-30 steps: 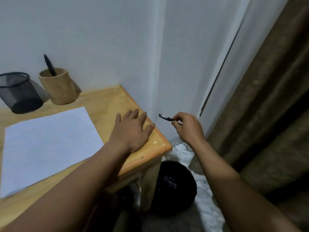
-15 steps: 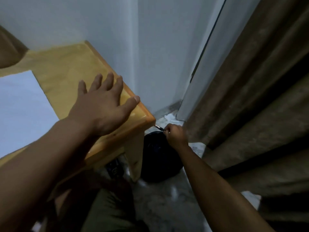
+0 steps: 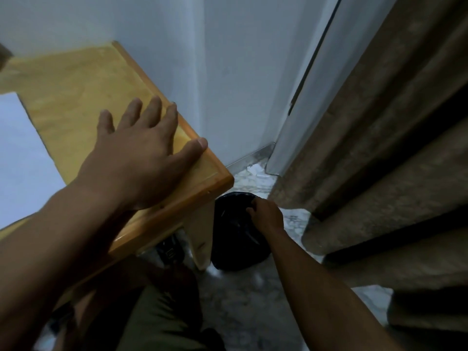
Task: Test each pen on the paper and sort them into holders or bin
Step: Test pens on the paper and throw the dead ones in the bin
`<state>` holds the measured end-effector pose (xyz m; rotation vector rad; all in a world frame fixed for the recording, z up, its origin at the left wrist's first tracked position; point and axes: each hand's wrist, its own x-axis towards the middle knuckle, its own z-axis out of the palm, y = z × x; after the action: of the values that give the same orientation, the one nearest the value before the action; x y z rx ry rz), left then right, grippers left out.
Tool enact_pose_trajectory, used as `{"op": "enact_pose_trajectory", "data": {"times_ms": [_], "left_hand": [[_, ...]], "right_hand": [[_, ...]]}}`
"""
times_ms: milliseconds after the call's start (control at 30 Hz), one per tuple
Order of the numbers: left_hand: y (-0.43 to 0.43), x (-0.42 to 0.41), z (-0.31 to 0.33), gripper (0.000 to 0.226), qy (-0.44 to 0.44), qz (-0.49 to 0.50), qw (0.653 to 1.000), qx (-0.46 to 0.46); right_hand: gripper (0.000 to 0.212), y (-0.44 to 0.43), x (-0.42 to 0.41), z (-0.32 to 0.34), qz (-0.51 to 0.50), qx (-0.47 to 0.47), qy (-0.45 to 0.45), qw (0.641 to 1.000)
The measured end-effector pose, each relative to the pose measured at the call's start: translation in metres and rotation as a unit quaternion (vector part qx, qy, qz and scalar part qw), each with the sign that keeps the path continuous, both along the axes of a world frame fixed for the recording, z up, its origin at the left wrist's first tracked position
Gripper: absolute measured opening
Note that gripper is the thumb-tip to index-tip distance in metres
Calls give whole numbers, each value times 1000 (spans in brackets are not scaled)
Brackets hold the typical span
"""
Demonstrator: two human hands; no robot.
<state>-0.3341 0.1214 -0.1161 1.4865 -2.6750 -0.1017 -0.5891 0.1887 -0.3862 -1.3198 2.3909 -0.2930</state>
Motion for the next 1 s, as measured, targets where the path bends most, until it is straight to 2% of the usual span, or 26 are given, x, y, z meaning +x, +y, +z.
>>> {"op": "enact_pose_trajectory", "data": {"times_ms": [100, 267, 433, 567, 633, 767, 1000], "left_hand": [[2, 0, 2, 98, 12, 2, 1000, 15], [8, 0, 4, 92, 40, 18, 999, 0], [1, 5, 11, 83, 39, 6, 999, 20], [-4, 26, 37, 66, 83, 4, 996, 12], [-2, 42, 57, 70, 90, 15, 996, 6], [2, 94, 91, 56, 107, 69, 991, -47], [29, 211, 118, 46, 97, 196, 971, -96]], "right_hand": [[29, 0, 4, 20, 6, -27, -16, 1000], [50, -10, 8, 81, 42, -79, -25, 996], [50, -23, 14, 180, 76, -161, -7, 984], [45, -31, 31, 261, 120, -209, 0, 971], [44, -37, 48, 293, 151, -227, 4, 962], [46, -49, 101, 340, 223, -241, -4, 945], [46, -73, 224, 379, 361, -231, 17, 903]]}}
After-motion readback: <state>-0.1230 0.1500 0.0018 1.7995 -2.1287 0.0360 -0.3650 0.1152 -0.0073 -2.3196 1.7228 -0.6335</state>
